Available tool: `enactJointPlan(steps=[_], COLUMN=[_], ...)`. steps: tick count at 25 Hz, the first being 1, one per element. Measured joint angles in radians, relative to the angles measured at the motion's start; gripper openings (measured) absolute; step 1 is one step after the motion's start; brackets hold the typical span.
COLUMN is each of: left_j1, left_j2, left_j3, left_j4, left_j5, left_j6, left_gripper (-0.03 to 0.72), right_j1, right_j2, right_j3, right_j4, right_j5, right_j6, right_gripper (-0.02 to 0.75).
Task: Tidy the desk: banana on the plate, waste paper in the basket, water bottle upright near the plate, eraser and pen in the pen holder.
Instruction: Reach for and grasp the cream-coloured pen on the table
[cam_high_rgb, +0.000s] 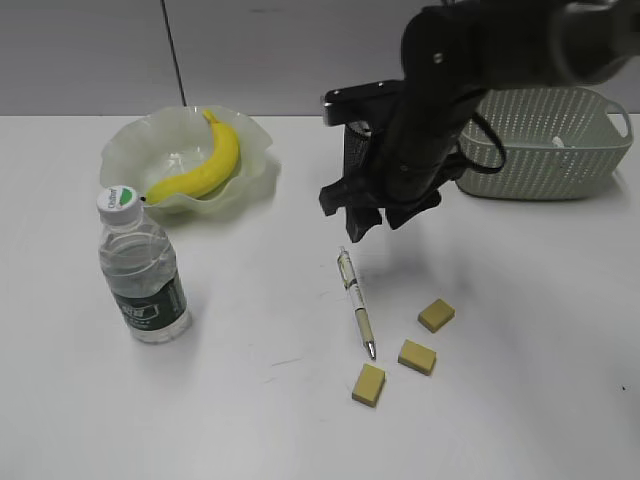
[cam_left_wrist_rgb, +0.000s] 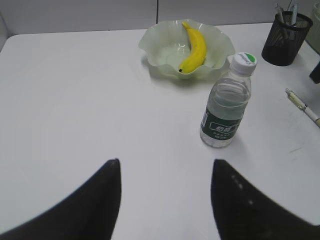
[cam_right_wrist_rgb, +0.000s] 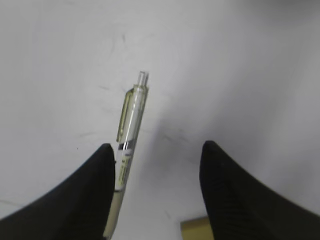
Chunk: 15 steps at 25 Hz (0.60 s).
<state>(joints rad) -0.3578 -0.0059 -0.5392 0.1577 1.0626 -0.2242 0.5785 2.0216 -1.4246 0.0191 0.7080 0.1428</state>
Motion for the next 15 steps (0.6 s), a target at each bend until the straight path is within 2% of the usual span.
enactJointPlan(steps=[4,8,10,12,13,15], left_j1=[0.000,0.000,0.000,0.000,0.000,0.000], left_j2=[0.000,0.000,0.000,0.000,0.000,0.000], left_j3=[0.000,0.000,0.000,0.000,0.000,0.000], left_j4=[0.000,0.000,0.000,0.000,0.000,0.000], left_j5=[0.000,0.000,0.000,0.000,0.000,0.000], left_j6=[0.000,0.000,0.000,0.000,0.000,0.000], left_gripper=[0.426,0.426,0.424,0.424,0.424,0.424], right_j1=[0.005,0.007,0.008,0.008,0.008,0.008], right_j2=[0.183,0.272,0.286,0.287,0.286,0.268], right_j3=[-0.160,-0.216,-0.226,-0.229,-0.229,-0.227], right_j4=[0.043,0.089,0.094,0.096,0.098,0.098], right_j5=[0.084,0.103,0.107,0.107,0.102,0.081], right_j6=[0.004,0.004,0.004,0.004,0.003,0.002], right_gripper=[0.436,0.410,0.338,0.179,0.132,0.141])
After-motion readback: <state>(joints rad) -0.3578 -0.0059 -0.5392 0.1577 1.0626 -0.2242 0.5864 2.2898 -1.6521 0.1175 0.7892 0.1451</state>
